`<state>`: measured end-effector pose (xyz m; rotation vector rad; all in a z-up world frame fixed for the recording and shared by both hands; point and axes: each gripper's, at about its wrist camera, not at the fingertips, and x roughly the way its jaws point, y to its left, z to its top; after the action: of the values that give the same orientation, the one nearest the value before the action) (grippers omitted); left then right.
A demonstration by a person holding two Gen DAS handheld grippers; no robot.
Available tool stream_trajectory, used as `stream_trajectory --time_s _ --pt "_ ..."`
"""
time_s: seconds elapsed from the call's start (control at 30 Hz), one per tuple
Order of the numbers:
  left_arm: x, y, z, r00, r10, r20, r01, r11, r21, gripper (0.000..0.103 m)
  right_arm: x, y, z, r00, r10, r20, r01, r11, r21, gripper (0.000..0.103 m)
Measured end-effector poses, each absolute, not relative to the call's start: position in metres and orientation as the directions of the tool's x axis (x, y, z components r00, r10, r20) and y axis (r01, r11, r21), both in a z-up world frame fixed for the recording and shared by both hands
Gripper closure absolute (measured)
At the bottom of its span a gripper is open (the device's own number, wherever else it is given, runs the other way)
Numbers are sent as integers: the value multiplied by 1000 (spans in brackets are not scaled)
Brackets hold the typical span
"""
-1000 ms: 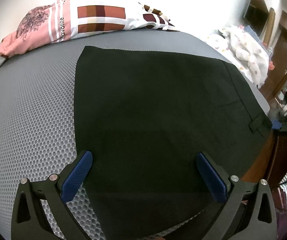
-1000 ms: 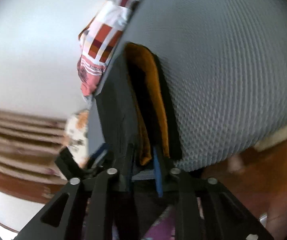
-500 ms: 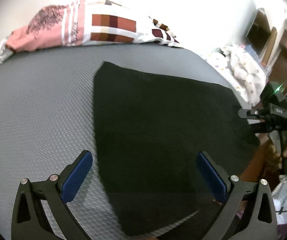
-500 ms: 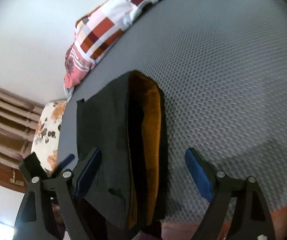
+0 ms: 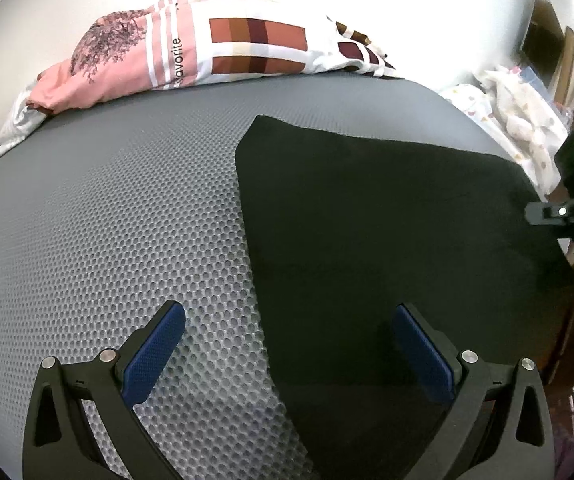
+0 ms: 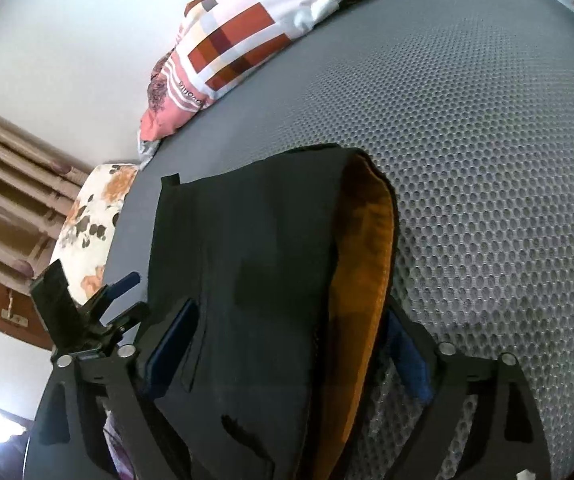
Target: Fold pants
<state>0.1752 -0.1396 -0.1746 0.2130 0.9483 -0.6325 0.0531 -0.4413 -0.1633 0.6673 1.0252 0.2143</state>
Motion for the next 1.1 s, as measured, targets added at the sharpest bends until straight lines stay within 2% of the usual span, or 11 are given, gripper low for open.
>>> stream_trajectory --time_s 0.13,0.3,0.53,1.1 --pt "177 -143 -178 430 -384 -817 600 798 -59 0 61 -437 -163 502 490 -712 113 780 616 1" --pt "178 -146 -180 443 -367 -818 612 790 -23 0 62 -425 -161 491 451 -745 80 828 554 1" --pt "181 -148 -179 453 -354 -818 617 787 2 0 60 -435 -163 485 486 -727 97 796 597 1" --pt "193 -150 -182 391 -386 -835 645 762 -50 0 66 -434 -162 472 499 -727 103 788 607 0"
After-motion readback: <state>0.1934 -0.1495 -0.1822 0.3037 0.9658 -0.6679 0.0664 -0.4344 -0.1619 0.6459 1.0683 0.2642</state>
